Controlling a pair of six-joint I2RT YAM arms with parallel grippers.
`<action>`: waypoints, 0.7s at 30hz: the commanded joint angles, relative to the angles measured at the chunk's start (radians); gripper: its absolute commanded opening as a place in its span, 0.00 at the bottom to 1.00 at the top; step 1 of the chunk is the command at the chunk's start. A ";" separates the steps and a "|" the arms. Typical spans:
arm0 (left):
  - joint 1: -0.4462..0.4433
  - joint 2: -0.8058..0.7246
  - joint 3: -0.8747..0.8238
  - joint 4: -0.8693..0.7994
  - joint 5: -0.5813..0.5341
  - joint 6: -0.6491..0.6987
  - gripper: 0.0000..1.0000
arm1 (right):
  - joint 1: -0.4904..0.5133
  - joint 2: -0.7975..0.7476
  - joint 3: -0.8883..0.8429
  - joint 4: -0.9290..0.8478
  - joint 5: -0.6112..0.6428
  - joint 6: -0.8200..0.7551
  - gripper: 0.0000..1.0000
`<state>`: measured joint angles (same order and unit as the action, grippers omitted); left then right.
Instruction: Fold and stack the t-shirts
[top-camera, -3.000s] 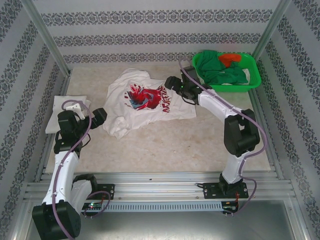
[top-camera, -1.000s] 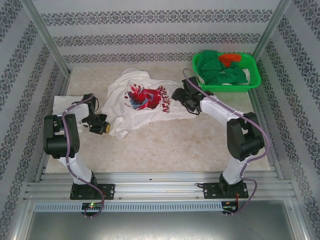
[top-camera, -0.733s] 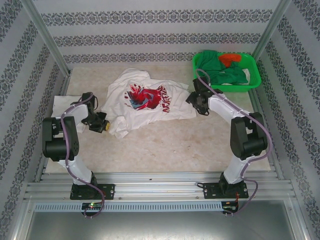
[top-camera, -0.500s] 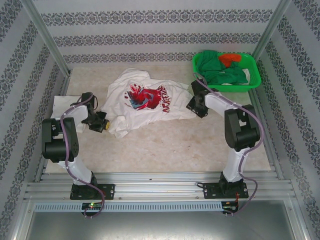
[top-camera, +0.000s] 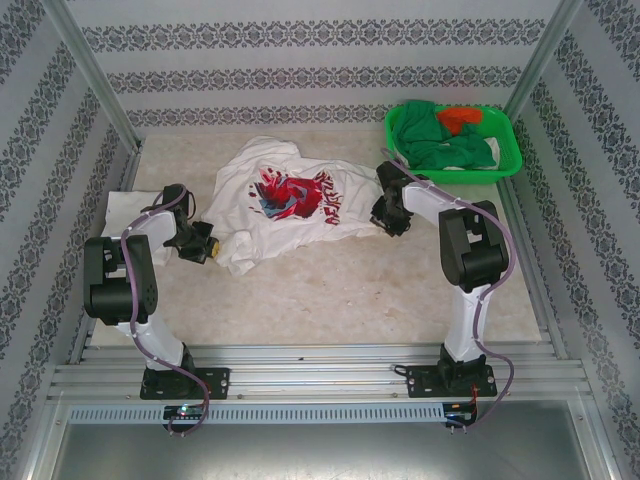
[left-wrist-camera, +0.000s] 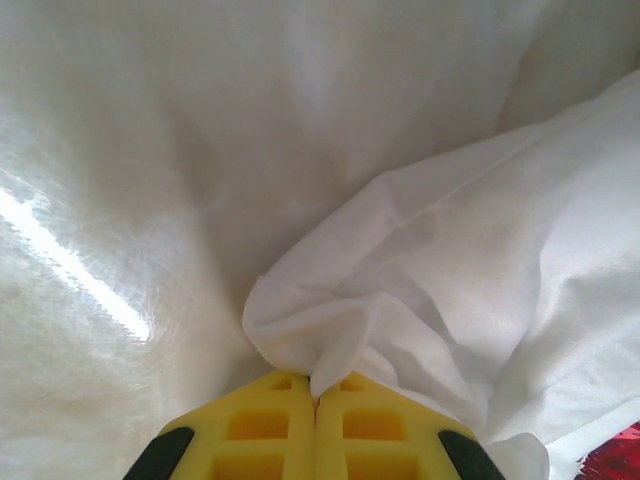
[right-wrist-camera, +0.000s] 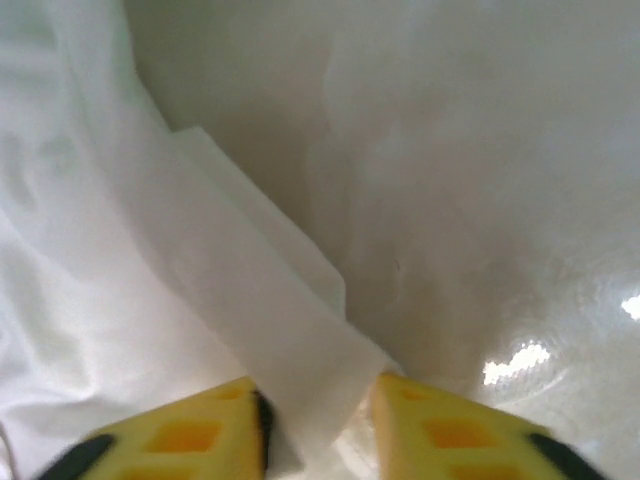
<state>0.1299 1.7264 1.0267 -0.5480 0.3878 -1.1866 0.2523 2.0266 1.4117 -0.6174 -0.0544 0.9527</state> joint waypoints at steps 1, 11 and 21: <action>-0.010 -0.034 -0.002 0.026 -0.012 -0.003 0.00 | -0.005 0.005 0.000 -0.037 -0.007 0.009 0.09; -0.010 -0.065 0.084 -0.013 -0.043 0.035 0.00 | -0.013 -0.173 -0.028 0.025 0.073 -0.047 0.00; 0.047 -0.128 0.517 -0.158 -0.104 0.177 0.00 | -0.014 -0.466 0.153 0.102 0.253 -0.209 0.00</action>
<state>0.1463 1.6363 1.4479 -0.6315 0.3172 -1.0859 0.2504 1.6432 1.4918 -0.5697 0.1059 0.8288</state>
